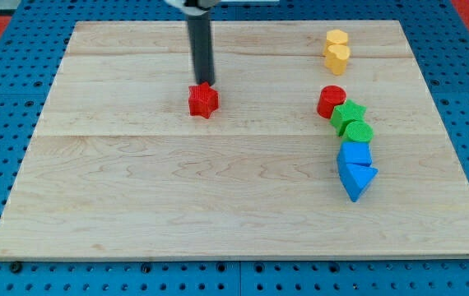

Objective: Move the red circle towards the red star

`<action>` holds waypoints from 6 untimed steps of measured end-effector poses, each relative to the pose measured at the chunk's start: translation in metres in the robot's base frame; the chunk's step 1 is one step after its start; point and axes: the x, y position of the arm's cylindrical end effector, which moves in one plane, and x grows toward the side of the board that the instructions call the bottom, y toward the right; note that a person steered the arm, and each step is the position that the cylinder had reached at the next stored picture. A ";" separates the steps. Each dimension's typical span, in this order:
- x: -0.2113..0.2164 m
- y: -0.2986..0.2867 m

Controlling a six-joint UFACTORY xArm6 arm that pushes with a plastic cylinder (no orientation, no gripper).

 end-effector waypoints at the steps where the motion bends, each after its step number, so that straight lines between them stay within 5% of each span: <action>1: -0.002 0.068; 4: 0.040 0.238; 5: 0.054 0.201; 6: 0.054 0.099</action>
